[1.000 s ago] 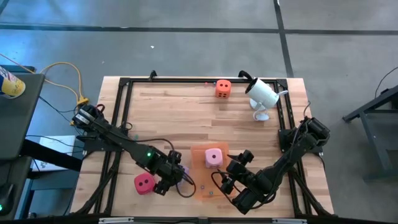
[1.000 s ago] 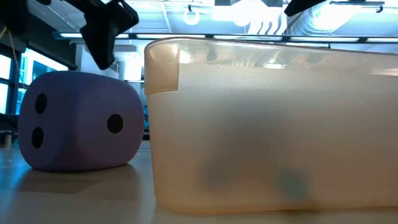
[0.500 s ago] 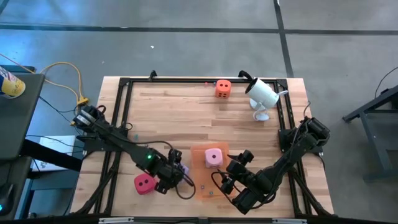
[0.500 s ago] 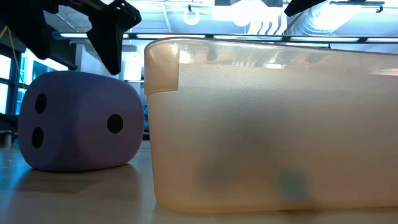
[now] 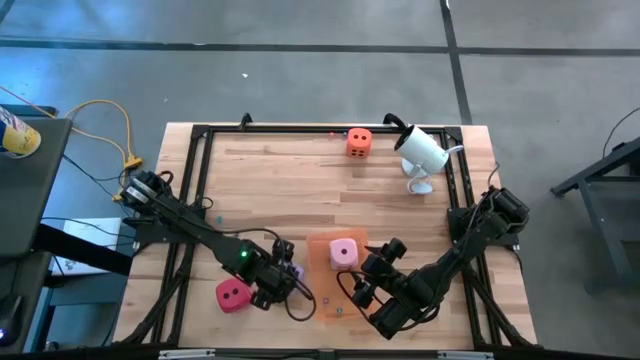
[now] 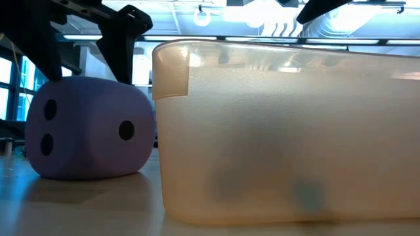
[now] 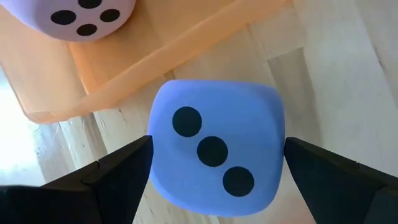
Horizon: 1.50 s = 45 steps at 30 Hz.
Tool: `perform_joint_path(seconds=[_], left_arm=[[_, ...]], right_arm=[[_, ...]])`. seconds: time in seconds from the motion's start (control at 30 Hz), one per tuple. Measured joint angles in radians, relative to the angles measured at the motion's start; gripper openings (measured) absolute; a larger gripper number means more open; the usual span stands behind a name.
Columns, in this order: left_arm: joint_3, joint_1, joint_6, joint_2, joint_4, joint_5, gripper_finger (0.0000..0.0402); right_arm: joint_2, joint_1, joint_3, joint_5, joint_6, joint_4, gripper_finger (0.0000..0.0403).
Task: Pick & Place Dice
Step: Put the large purple dice into the orange bin
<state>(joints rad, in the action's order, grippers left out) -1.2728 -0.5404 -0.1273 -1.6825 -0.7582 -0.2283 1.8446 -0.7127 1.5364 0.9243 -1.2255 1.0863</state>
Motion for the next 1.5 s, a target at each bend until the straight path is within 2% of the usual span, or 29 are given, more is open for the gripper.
perform_joint_path(seconds=[0.57,0.73,0.93,1.3,1.5], left_arm=[[0.031,0.072,0.023,0.002,0.041,0.082,0.0354],[0.032,0.063,0.022,0.002,0.042,0.068,0.0354],[0.034,0.033,0.018,0.0,0.042,0.0,0.0354],[0.034,0.028,-0.053,0.0,0.05,0.014,0.0354],[0.034,0.026,-0.018,0.0,0.048,0.01,0.0354]], right_arm=[[0.0,0.0,0.0,-0.013,0.009,-0.003,0.0327],[0.0,0.0,0.0,-0.012,0.026,-0.011,0.0327],[0.0,0.0,0.0,-0.011,0.027,-0.014,0.0327],[0.0,0.0,0.0,-0.011,0.027,-0.018,0.0327],[0.0,0.0,0.0,-0.011,0.027,-0.022,0.0327]])
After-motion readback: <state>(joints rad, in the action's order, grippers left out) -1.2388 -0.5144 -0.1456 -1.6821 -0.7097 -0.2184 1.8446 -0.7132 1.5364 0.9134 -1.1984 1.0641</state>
